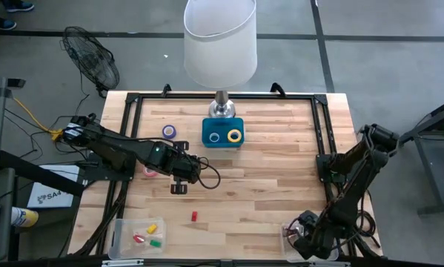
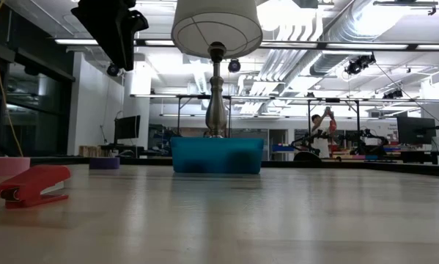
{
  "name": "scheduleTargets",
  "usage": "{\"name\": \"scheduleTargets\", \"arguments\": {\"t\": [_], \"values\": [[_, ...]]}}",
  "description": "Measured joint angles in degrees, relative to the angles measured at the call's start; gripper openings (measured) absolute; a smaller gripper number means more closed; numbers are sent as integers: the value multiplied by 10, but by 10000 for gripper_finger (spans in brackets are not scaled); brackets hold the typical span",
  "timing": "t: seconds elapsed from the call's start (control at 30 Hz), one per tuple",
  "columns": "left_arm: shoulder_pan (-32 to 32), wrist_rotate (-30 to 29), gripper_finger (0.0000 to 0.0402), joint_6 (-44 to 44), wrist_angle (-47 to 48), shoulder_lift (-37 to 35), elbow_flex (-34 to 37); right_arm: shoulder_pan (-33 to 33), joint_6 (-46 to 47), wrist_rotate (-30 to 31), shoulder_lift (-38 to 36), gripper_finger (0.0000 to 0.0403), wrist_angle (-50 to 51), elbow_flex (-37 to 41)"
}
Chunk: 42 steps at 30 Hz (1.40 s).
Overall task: Pick and place Stapler, Stapler remover, tape
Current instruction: Put the top red stapler into the left transparent bin
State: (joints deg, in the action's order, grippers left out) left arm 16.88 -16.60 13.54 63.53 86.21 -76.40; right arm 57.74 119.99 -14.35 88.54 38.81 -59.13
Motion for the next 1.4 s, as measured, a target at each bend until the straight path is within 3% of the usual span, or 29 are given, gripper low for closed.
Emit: {"name": "scheduleTargets", "arguments": {"t": [0.7, 1.13, 1.4], "values": [[0, 9, 113, 2, -10, 0, 0, -4, -24, 159, -84, 50, 38, 0], [0, 35, 113, -2, -54, 0, 0, -52, -126, 183, -93, 51, 36, 0], [0, 42, 113, -2, -56, 0, 0, -96, -201, 230, -113, 51, 38, 0]]}}
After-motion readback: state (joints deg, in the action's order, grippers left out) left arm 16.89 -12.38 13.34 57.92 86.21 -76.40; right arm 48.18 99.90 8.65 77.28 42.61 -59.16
